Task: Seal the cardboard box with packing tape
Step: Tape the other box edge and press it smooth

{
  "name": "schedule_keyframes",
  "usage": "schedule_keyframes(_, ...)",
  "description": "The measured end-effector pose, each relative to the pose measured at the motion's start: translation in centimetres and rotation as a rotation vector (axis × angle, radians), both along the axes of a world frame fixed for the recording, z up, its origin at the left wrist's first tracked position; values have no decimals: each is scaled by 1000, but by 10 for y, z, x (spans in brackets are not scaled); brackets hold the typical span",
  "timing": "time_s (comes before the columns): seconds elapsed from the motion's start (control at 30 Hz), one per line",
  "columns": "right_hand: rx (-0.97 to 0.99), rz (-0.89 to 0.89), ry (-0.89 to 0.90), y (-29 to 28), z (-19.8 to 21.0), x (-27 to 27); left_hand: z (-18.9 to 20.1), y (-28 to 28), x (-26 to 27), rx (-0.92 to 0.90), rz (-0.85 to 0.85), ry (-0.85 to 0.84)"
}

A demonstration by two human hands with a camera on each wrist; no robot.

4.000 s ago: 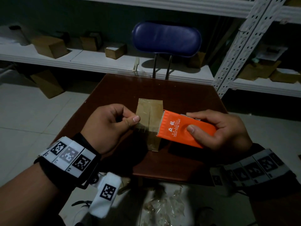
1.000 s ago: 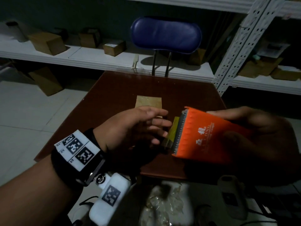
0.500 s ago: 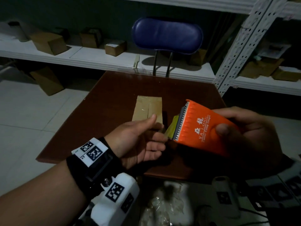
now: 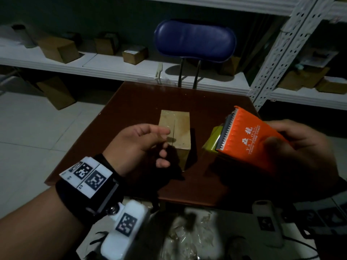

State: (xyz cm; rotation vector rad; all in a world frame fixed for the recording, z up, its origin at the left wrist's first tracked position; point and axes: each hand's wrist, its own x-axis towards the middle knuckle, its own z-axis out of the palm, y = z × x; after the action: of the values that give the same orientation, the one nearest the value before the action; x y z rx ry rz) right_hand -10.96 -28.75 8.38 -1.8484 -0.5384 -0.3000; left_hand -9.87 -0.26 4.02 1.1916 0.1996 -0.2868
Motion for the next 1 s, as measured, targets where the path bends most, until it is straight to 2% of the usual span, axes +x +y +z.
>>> schedule_keyframes(0.13,73,62,-15,8,-8,-2,-9,-15,-10,-68,-276,307)
schedule_keyframes(0.23,80,72,-16,16,-10,-3,-19,-28,-16,-173,-412,386)
schedule_keyframes(0.3,48,71,-15,21,-8,-5,-20,-31,-16,-200,-351,356)
schedule_keyframes(0.43,2,52,9,21,-7,-4,-20,-24,-10,-164,-174,161)
schedule_keyframes(0.6,-56,26,46,8,-9,0,-2,-7,-10,156,142,-163)
schedule_keyframes(0.67,-134,-16,46,0,-9,4,8,6,-11,281,212,-262)
schedule_keyframes(0.83,-296,-59,5,-1,-25,9,6,17,-13,634,137,-340)
schedule_keyframes(1.0,-347,-121,-18,1,-32,11,-2,25,-9,843,141,-343)
